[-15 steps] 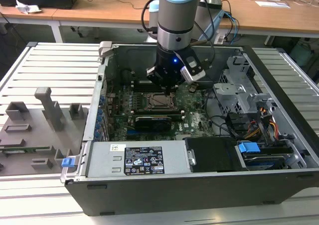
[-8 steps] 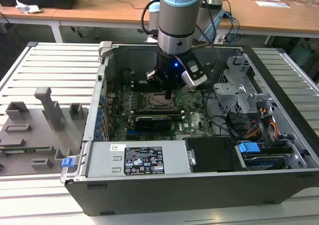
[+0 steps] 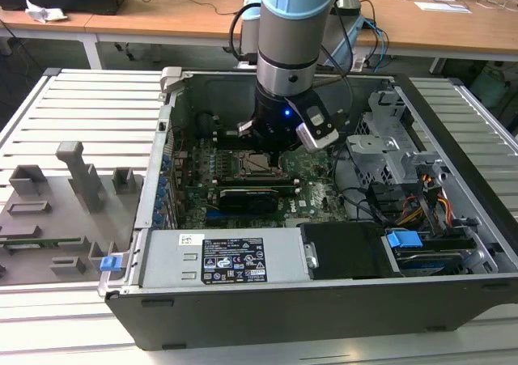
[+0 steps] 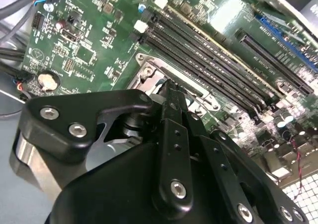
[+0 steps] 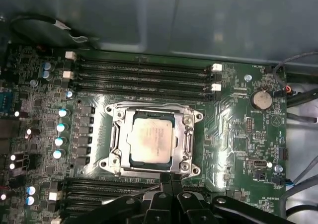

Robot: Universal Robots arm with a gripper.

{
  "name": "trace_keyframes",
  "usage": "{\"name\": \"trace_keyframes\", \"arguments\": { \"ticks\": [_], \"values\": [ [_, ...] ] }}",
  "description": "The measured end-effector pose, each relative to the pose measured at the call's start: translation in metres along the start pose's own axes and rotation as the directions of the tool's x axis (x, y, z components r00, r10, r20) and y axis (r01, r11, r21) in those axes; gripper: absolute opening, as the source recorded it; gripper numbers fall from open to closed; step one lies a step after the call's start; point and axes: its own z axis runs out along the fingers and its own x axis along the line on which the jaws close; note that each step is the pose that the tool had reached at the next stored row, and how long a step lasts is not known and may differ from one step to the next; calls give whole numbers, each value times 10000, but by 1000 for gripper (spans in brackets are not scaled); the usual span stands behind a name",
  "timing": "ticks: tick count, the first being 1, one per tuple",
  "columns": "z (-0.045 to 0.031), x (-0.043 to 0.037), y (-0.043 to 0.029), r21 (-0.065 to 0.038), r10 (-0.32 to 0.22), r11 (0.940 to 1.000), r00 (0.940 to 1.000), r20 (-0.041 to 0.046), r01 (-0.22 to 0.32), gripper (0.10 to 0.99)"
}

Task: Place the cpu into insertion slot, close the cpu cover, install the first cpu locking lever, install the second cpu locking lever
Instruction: 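Install the second cpu locking lever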

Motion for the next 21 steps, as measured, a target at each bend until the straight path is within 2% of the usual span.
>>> {"name": "trace_keyframes", "arguments": {
  "ticks": [3,6,7,8,10,14,19,21],
  "values": [
    [-5,37,-45,-33,2,10000,10000,3,-2,106],
    [-4,152,-47,-36,0,10000,10000,2,0,106],
    [-3,237,-42,-36,1,10000,10000,2,-1,106],
    [-2,283,-39,-36,0,10000,10000,2,0,106],
    [14,329,-37,-36,2,10000,10000,3,-2,106],
    [75,361,-43,-44,-25,10000,10000,-2,25,106],
    [104,480,-66,-149,-86,9999,10000,-2,86,106],
    [151,499,-78,-178,-112,9998,9999,-2,112,106]
  ]
}}
